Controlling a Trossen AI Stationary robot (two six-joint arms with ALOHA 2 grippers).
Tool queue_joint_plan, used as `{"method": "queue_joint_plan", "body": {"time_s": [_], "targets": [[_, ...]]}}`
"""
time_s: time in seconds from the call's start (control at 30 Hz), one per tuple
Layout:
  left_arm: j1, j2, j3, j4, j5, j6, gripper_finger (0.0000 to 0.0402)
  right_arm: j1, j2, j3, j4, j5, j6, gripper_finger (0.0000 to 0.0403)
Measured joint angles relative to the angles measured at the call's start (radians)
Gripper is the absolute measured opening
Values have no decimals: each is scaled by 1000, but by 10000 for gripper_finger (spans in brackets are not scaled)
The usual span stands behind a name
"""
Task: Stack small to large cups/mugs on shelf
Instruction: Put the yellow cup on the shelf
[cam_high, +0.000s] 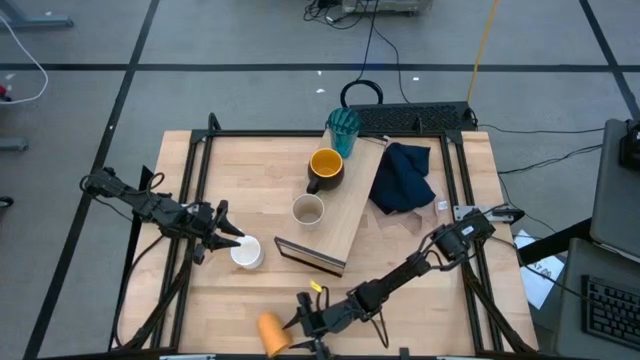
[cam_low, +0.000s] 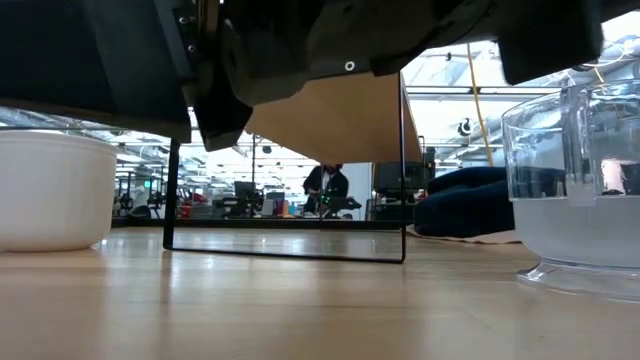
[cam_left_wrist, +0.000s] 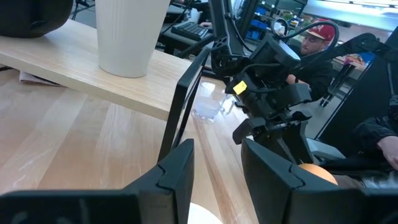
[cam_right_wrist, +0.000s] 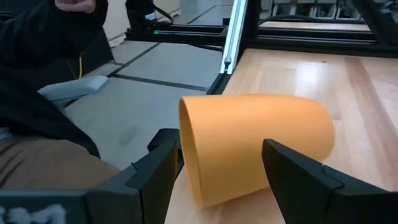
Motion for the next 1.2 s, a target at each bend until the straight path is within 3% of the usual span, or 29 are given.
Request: {"method": "queue_joint_plan", "body": {"time_s": [1.2], "targets": [[0, 0, 0, 0, 0, 6, 134, -11, 15, 0, 24, 13, 61, 226]]}}
